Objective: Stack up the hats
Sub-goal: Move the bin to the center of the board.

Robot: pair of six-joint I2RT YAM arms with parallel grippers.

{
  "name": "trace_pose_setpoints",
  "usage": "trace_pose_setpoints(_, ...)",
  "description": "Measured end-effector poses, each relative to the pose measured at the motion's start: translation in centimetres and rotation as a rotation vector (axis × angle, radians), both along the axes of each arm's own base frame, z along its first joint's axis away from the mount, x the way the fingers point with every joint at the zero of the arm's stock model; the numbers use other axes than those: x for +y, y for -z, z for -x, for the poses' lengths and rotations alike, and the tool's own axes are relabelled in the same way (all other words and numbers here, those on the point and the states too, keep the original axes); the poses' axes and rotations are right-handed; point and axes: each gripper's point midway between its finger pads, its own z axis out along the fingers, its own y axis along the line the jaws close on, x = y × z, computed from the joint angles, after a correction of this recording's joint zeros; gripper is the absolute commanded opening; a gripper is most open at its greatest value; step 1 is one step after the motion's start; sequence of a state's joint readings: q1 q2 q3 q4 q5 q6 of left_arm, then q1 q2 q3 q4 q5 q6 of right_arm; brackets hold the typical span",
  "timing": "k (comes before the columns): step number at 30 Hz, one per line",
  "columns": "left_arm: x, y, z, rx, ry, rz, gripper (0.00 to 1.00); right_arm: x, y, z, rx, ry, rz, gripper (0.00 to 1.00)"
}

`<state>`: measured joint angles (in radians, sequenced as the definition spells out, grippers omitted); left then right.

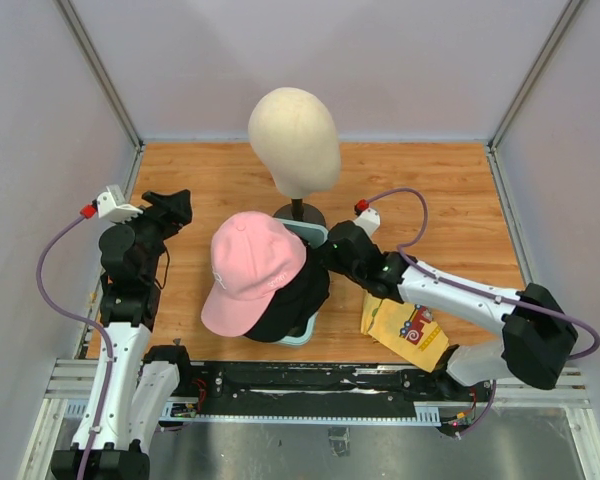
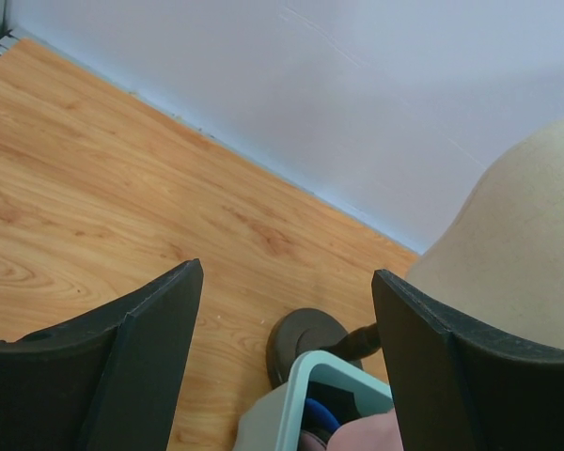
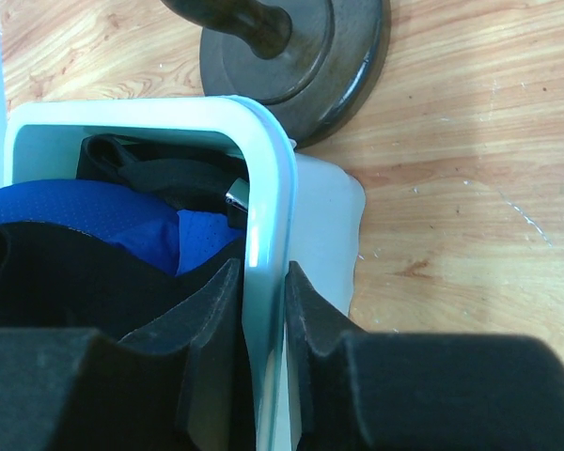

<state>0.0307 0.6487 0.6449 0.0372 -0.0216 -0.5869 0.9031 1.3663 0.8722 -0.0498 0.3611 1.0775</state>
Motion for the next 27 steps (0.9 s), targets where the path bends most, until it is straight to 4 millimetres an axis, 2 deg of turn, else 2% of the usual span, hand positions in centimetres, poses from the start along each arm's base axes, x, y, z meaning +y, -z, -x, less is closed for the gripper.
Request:
trace_pose_setpoints(5, 0.1, 0.2, 0.1, 0.007, -0.009, 0.009, 0.77, -1.0, -0.7, 0.9, 0.012, -0.004, 0.010, 0.01)
trace_pose_setpoints(12, 0.1, 0.1, 0.1, 0.005, -0.010, 0.028, 0.77, -3.2, -3.0, 1.9, -0.006, 0.015, -0.017, 0.01)
trace_pose_setpoints(22, -0.1, 0.3, -0.2, 0.015, -0.005, 0.050, 0.74, -9.0, -0.6, 2.3, 0.036, 0.148, -0.016, 0.01)
trace_pose_setpoints(27, -0.1, 0.1, -0.4, 0.018, -0.002, 0.049, 0.72, -12.1, 0.4, 1.6, 0.050, 0.233, -0.026, 0.01)
